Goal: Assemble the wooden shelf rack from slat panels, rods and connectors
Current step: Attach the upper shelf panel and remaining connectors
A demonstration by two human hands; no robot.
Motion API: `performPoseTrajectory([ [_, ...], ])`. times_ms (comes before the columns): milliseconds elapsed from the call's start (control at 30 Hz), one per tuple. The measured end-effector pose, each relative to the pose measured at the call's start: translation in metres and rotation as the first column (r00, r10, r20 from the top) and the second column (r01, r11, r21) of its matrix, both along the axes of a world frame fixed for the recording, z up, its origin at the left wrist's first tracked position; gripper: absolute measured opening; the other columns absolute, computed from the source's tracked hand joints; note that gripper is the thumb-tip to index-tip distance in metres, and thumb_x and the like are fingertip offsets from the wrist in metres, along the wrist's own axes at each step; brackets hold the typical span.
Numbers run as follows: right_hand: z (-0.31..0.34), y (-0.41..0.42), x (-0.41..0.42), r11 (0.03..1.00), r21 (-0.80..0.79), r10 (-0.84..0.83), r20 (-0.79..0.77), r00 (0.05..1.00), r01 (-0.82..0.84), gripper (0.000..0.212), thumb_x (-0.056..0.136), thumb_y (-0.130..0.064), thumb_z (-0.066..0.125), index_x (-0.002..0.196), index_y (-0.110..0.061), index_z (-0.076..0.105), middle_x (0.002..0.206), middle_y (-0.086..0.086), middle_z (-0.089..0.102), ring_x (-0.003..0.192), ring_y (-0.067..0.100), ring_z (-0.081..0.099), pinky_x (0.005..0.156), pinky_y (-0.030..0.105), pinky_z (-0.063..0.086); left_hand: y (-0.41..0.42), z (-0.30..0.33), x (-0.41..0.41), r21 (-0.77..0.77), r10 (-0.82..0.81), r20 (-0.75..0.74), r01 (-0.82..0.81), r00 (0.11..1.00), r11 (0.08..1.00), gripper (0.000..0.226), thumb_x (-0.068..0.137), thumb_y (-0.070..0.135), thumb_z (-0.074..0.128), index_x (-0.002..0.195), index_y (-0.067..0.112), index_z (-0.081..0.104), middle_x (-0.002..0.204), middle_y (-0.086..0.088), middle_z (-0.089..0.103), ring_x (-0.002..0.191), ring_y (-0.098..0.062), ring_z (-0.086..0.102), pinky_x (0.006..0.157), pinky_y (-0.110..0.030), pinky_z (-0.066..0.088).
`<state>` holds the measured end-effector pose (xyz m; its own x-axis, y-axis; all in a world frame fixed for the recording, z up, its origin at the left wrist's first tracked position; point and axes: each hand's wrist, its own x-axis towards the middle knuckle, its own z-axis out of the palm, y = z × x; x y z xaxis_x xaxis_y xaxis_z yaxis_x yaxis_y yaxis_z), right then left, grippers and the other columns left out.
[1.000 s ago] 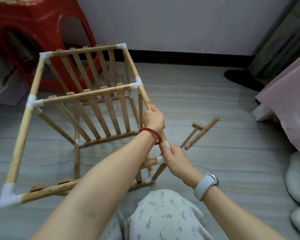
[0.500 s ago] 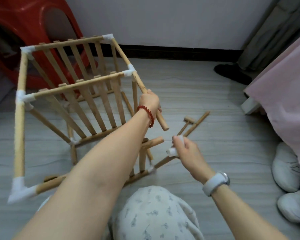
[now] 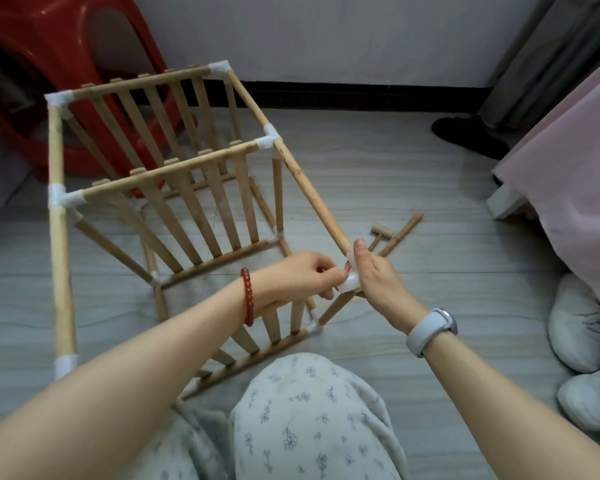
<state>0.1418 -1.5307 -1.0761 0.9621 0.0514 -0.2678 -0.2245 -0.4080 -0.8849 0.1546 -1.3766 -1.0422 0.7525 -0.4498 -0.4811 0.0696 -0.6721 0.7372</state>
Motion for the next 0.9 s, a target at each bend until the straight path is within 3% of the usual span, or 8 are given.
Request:
performPoseTrajectory([
  [67,0.002,0.003,-0.002,1.0,0.001,0.027,-0.004,1.0,-0.027,0.056,0.099,-0.048,0.022,0.069,-0.013,0.053,0.063,0.001,0.052,0.064,0.015,0.05,0.064,0.032,0.042,0.005,0.0,-0.011,0.057,-0.046,0.129,0.039,0.991,0.998,0.034,0.093,0.046,0.05,0.1,0.015,0.063,0.079,0.007,0.063,0.071,-0.004,0.057,0.062,-0.017,0.042],
  [167,-0.001,0.008,-0.011,0.998,-0.024,0.051,-0.004,0.999,-0.051,0.055,0.099,-0.048,0.021,0.067,-0.015,0.051,0.061,-0.001,0.051,0.061,0.013,0.049,0.063,0.031,0.041,0.014,-0.004,-0.025,0.099,-0.123,0.247,0.101,0.961,0.99,0.031,0.088,0.048,0.059,0.077,0.019,0.055,0.066,0.008,0.051,0.058,-0.005,0.046,0.053,-0.015,0.033],
  [300,-0.002,0.013,-0.02,0.999,-0.041,0.016,0.015,1.0,-0.015,0.055,0.1,-0.045,0.021,0.063,-0.016,0.05,0.057,-0.004,0.05,0.051,0.005,0.047,0.053,0.02,0.038,0.02,-0.01,-0.036,0.1,-0.097,0.336,0.067,0.937,0.993,0.036,0.084,0.051,0.06,0.064,0.029,0.041,0.061,0.011,0.047,0.056,-0.006,0.045,0.055,-0.022,0.033],
  [400,-0.002,0.017,-0.024,0.994,-0.106,0.018,0.03,0.999,-0.015,0.052,0.101,-0.042,0.021,0.067,-0.016,0.051,0.061,-0.002,0.052,0.054,0.008,0.048,0.053,0.023,0.036,0.023,-0.01,-0.036,0.122,-0.127,0.321,0.092,0.938,0.988,0.034,0.084,0.047,0.063,0.066,0.028,0.041,0.064,0.01,0.048,0.06,-0.009,0.046,0.057,-0.024,0.036],
  [567,0.006,0.024,-0.015,0.946,-0.322,0.045,-0.007,0.999,-0.044,0.031,0.1,-0.027,0.028,0.091,-0.011,0.053,0.087,0.007,0.065,0.069,0.01,0.053,0.052,0.023,0.032,0.029,-0.011,-0.032,0.165,-0.179,0.292,0.135,0.939,0.977,0.016,0.09,0.03,0.06,0.079,0.023,0.051,0.074,0.01,0.053,0.075,-0.012,0.052,0.063,-0.02,0.036],
  [667,0.011,0.039,-0.01,0.919,-0.389,0.059,-0.039,0.997,-0.07,0.039,0.101,-0.025,0.024,0.096,-0.003,0.055,0.097,0.016,0.063,0.087,0.03,0.056,0.069,0.035,0.04,0.029,-0.011,-0.031,0.188,-0.188,0.264,0.141,0.946,0.972,0.017,0.089,0.028,0.059,0.089,0.012,0.058,0.08,0.002,0.06,0.079,-0.017,0.056,0.064,-0.023,0.039],
  [767,0.014,0.05,-0.008,0.881,-0.472,0.031,-0.019,0.999,-0.037,0.05,0.101,-0.04,0.014,0.1,-0.009,0.053,0.097,0.01,0.061,0.089,0.032,0.056,0.076,0.039,0.043,0.03,-0.012,-0.03,0.175,-0.2,0.257,0.158,0.945,0.972,0.016,0.088,0.026,0.058,0.079,0.012,0.055,0.07,0.002,0.055,0.069,-0.015,0.052,0.055,-0.019,0.034],
  [900,0.014,0.049,-0.012,0.841,-0.54,0.096,0.1,0.99,-0.027,0.028,0.099,-0.015,0.027,0.121,-0.006,0.042,0.104,0.011,0.057,0.087,0.033,0.057,0.068,0.04,0.045,0.034,-0.013,-0.028,0.19,-0.223,0.245,0.178,0.944,0.965,0.019,0.087,0.021,0.057,0.071,0.017,0.047,0.068,0.003,0.051,0.063,-0.009,0.047,0.052,-0.017,0.031],
])
